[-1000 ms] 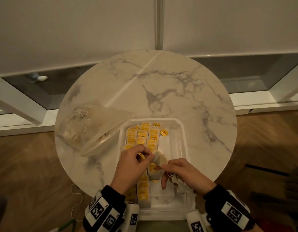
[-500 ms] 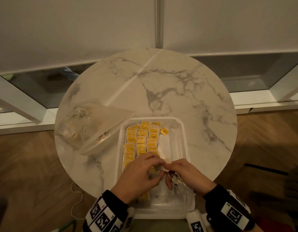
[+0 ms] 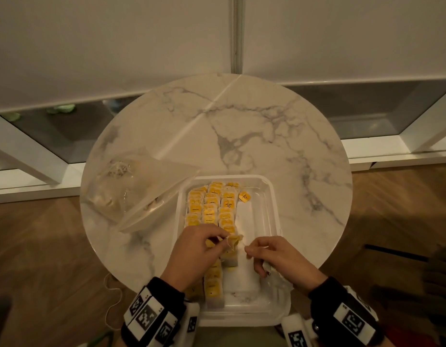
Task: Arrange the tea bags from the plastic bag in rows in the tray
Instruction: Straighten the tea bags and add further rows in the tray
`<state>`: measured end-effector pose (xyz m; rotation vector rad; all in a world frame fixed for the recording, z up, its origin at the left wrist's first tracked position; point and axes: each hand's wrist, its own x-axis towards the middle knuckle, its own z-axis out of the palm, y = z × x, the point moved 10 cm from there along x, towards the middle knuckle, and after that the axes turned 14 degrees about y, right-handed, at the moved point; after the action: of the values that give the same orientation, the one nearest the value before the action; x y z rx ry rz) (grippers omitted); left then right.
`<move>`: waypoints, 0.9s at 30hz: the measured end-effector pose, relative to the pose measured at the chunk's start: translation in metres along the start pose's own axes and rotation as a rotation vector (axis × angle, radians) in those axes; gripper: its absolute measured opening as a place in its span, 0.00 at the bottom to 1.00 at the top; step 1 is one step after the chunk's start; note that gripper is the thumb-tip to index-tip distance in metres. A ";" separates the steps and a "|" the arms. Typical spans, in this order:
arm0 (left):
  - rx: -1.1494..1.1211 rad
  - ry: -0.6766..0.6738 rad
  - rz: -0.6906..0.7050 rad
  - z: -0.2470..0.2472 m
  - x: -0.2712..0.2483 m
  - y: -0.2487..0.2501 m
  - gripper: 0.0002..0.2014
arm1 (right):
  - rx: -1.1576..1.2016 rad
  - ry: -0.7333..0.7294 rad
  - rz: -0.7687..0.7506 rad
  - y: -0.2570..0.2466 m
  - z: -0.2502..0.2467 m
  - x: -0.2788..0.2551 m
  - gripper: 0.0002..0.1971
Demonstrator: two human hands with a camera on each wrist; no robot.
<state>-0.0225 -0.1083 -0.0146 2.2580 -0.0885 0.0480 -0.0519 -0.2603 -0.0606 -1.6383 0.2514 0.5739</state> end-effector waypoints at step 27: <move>-0.207 -0.071 -0.083 0.006 0.002 0.010 0.05 | -0.039 -0.027 -0.121 -0.004 0.013 0.003 0.09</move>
<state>-0.0212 -0.1193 -0.0109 2.0546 -0.0361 -0.0823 -0.0504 -0.2468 -0.0589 -1.6702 0.1206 0.5111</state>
